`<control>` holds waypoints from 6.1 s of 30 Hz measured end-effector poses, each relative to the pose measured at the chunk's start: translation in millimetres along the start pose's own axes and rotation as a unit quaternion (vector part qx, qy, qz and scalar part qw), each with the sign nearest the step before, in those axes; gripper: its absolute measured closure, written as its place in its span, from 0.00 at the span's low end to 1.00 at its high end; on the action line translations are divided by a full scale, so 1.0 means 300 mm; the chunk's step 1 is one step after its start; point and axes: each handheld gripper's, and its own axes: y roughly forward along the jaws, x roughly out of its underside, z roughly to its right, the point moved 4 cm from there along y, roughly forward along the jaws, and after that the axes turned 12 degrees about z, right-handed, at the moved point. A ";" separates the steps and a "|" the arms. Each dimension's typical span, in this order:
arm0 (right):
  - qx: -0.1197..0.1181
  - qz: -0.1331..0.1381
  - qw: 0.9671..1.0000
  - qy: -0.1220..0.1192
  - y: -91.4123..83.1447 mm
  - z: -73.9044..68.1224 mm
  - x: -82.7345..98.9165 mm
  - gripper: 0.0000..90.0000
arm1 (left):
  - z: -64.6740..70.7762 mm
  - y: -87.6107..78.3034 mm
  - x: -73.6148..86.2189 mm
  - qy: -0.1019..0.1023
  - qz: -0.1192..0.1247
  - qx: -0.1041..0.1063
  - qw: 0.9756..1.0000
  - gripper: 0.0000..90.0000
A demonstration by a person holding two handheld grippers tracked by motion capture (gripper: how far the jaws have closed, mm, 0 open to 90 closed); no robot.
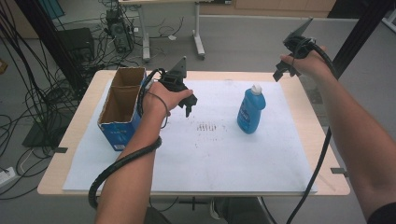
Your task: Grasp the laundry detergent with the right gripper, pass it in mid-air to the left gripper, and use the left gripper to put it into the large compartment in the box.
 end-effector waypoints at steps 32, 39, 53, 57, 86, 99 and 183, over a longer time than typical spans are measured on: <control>-0.039 0.047 0.998 -0.014 -0.137 -0.025 0.154 0.07 | 0.008 -0.052 0.043 0.011 0.015 0.000 1.000 0.06; -0.065 0.060 0.996 -0.031 -0.130 -0.060 0.253 0.06 | 0.008 -0.055 0.049 0.011 0.020 0.001 1.000 0.06; -0.087 0.108 0.989 -0.051 -0.041 -0.111 0.389 0.05 | 0.006 -0.037 0.062 0.024 0.027 0.017 0.999 0.07; -0.088 0.134 0.985 -0.055 0.001 -0.129 0.426 0.05 | -0.003 -0.030 0.064 0.025 0.031 0.027 0.999 0.06; -0.090 0.230 0.967 -0.062 0.248 -0.249 0.456 0.03 | -0.025 0.040 0.079 0.021 0.023 0.025 0.999 0.06; -0.081 0.269 0.958 -0.063 0.314 -0.286 0.442 0.03 | -0.016 0.038 0.065 0.023 0.029 0.028 0.999 0.06; -0.040 0.343 0.936 -0.064 0.376 -0.310 0.410 0.02 | 0.022 0.039 0.034 0.034 0.033 0.027 0.999 0.06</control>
